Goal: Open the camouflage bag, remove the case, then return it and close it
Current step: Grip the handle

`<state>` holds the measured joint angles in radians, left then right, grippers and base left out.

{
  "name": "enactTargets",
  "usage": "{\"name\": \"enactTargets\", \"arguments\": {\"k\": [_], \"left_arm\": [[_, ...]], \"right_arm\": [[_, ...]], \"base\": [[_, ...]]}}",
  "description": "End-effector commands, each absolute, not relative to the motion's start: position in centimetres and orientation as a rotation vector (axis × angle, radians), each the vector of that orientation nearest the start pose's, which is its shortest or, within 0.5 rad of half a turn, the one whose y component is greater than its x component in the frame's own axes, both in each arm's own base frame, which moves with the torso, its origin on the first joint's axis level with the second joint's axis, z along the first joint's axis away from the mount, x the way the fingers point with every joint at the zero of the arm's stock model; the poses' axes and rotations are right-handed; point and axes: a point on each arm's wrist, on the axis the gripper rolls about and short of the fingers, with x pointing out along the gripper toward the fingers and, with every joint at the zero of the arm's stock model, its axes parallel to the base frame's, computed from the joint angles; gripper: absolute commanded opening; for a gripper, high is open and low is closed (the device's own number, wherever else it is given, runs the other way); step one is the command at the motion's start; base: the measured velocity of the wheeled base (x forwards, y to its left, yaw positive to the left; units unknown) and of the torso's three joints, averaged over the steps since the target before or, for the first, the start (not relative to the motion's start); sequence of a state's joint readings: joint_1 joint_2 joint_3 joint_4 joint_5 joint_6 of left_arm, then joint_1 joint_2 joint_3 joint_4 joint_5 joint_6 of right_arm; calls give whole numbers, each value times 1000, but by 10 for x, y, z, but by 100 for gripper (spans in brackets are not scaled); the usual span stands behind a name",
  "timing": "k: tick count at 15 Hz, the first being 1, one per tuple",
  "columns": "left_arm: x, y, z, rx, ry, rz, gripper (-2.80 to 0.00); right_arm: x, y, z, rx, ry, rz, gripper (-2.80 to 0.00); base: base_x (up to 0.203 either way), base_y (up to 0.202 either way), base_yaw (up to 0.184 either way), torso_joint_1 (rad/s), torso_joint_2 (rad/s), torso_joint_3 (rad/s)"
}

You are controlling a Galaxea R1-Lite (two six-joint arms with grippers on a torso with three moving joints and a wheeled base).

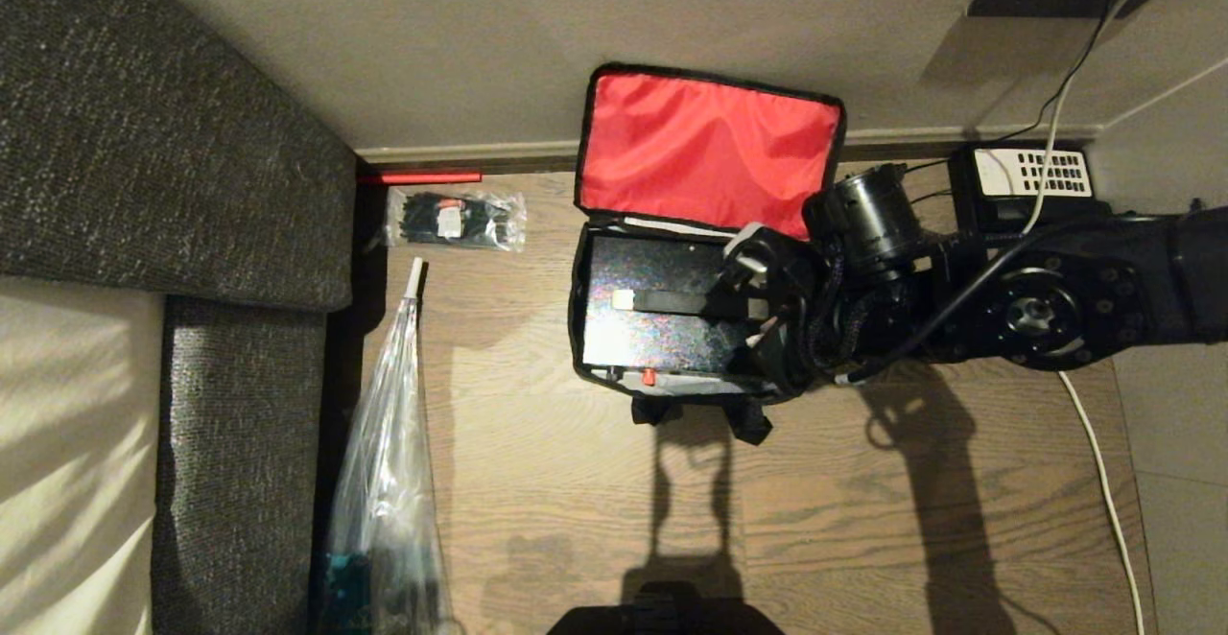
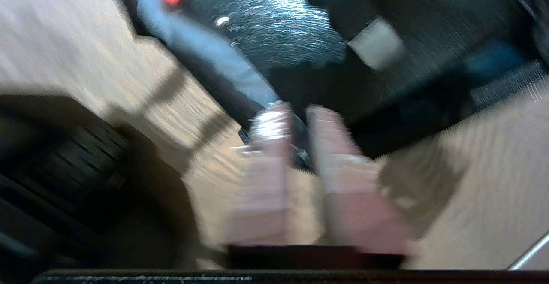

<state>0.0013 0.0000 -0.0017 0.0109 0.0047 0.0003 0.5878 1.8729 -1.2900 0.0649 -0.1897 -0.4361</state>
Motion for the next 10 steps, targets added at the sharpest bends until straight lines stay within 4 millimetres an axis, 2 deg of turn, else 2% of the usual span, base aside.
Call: {"name": "enactTargets", "arguments": {"k": [1, 5, 7, 10], "left_arm": [[-23, 0, 75, 0, 8, 7, -280], [-23, 0, 75, 0, 8, 6, -280], [-23, 0, 75, 1, 8, 7, -280], [-23, 0, 75, 0, 8, 8, -280]], "right_arm": [[301, 208, 169, -736, 534, 530, 0], [301, 235, 142, -819, 420, 461, 0], [303, 246, 141, -922, 264, 440, 0], [302, 248, 149, -1172, 26, 398, 0]], "base": [[0, 0, 0, 0, 0, 0], [0, 0, 0, 0, 0, 0], [0, 0, 0, 0, 0, 0], [0, 0, 0, 0, 0, 0]]}}
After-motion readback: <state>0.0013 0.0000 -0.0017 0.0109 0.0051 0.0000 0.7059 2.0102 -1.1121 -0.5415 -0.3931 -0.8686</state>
